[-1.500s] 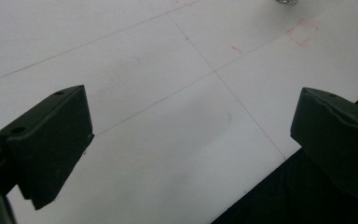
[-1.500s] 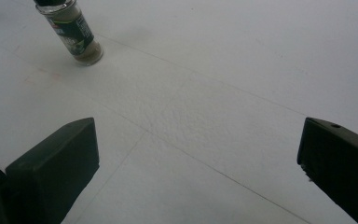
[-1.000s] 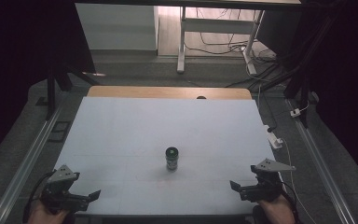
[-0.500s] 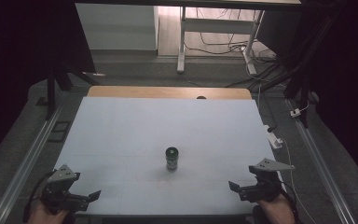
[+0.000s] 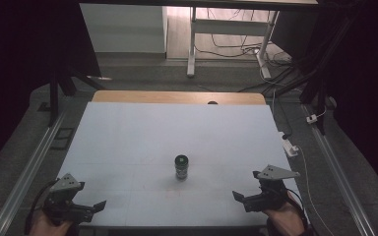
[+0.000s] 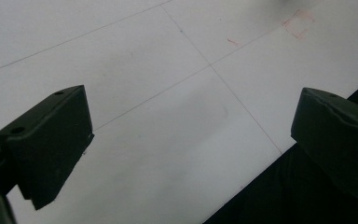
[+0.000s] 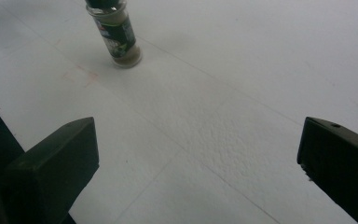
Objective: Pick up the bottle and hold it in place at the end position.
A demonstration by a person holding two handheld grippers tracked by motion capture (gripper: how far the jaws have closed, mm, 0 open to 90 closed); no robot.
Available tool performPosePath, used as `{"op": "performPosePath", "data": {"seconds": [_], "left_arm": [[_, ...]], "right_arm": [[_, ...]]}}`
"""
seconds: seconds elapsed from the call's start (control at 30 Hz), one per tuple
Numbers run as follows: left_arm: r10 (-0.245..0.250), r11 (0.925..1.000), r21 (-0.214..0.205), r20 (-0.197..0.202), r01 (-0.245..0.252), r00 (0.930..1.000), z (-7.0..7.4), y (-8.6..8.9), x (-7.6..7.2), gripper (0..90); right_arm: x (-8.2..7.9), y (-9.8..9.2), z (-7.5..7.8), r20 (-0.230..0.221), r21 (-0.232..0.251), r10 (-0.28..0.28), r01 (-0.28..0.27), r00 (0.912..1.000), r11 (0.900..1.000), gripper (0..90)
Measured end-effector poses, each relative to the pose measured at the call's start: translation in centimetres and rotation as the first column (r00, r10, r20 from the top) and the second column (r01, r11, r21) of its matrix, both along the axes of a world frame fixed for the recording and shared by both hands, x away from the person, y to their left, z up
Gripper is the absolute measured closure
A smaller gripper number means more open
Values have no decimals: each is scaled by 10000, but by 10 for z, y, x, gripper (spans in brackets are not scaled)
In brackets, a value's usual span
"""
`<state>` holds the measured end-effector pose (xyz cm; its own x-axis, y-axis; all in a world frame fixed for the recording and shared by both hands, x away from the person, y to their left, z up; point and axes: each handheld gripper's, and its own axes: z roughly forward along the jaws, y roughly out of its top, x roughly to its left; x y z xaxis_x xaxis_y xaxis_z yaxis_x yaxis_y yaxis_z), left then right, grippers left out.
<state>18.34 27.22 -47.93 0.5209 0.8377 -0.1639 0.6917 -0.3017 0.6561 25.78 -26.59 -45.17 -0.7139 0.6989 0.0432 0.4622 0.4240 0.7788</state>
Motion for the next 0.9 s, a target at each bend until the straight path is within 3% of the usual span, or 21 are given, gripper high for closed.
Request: {"op": "performPosePath", "data": {"seconds": [0.33,0.7,0.9], "left_arm": [[-28,10000,-42,-19,28,10000,0,0,0,1],[0,10000,-23,-21,0,10000,0,0,0,1],[7,10000,-37,-25,-7,10000,0,0,0,1]], "right_arm": [[9,18,-2,-41,265,767,-766,9970,9967,0],[22,38,-7,-207,350,1142,-1134,9932,9929,0],[32,52,-9,-345,624,1495,-1472,9882,9871,0]]}}
